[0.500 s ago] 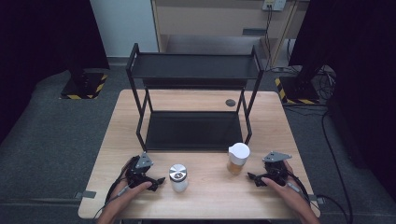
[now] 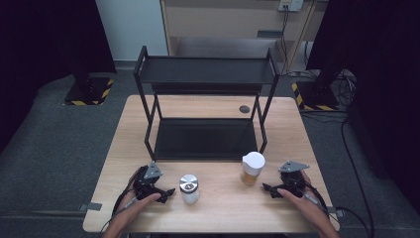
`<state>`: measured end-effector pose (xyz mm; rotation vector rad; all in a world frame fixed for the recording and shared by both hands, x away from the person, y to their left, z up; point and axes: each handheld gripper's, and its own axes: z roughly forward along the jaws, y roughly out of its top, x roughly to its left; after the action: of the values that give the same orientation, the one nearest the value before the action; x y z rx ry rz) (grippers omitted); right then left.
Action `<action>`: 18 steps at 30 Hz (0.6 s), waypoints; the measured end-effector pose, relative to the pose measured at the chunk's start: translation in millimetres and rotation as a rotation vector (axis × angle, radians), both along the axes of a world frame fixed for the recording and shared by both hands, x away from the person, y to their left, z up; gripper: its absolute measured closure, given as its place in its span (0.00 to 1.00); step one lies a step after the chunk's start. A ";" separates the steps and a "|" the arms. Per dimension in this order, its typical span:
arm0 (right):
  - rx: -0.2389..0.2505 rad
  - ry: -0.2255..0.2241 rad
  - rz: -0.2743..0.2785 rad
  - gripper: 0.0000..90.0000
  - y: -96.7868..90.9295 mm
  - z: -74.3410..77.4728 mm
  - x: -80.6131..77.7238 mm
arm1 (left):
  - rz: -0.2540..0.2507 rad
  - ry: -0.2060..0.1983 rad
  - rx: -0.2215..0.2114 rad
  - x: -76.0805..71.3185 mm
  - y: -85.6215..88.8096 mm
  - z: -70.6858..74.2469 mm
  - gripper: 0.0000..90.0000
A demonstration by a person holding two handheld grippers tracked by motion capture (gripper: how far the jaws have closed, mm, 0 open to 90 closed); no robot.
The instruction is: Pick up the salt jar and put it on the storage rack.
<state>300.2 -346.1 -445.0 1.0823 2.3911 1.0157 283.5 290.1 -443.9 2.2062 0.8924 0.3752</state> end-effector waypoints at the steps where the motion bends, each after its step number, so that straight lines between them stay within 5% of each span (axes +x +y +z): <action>1: 0.000 0.000 0.000 0.01 0.0 0.0 0.0 | 0.000 0.000 0.000 -0.1 0.0 0.0 0.00; 11: 0.000 0.000 0.000 0.01 0.0 0.0 0.0 | -0.012 0.005 0.004 -2.1 -1.4 3.2 0.01; 18: 0.000 0.000 0.000 0.01 0.0 0.0 0.0 | -0.008 -0.029 -0.003 -9.3 -0.4 11.2 0.01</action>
<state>300.3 -346.2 -445.0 1.0820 2.3911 1.0160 274.2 289.6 -432.6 2.1953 0.8677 0.4004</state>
